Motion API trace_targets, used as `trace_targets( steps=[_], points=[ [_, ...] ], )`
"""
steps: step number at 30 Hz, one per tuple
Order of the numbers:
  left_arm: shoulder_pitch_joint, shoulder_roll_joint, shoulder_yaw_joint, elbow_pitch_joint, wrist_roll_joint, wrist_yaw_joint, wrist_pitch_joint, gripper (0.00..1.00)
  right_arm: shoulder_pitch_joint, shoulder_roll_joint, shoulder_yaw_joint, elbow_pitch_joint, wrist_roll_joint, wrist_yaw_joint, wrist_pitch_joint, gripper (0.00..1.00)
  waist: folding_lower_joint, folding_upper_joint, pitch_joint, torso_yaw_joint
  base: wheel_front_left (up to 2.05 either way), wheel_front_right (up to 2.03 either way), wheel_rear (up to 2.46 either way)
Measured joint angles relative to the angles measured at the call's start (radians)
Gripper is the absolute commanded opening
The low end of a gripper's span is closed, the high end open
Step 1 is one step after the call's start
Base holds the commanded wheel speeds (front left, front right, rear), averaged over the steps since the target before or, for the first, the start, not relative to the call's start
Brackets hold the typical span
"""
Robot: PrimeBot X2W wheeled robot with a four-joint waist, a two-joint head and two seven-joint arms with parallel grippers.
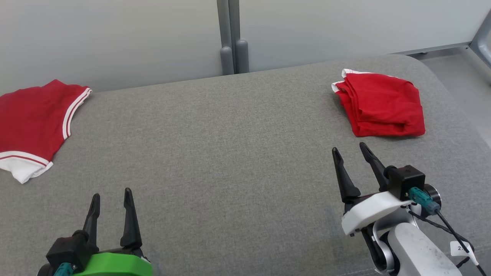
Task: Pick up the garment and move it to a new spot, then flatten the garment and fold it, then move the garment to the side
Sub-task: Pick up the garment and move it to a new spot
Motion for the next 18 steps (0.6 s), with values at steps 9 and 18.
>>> trace_targets(
  steps=[9, 18],
  points=[
    [0.001, 0.000, -0.008, 0.001, 0.000, 0.002, 0.000, 1.00, 0.021, 0.006, -0.012, -0.013, -0.026, 0.000, 0.000, 1.00, 0.0000, 0.0000, -0.005, 0.008, 0.00, 0.00, 0.00],
    [0.001, 0.000, -0.027, 0.017, 0.000, 0.003, 0.000, 1.00, 0.056, 0.006, -0.039, -0.024, -0.035, 0.000, 0.000, 1.00, 0.0000, 0.0000, -0.011, 0.042, 0.00, 0.00, 0.00]
  ],
)
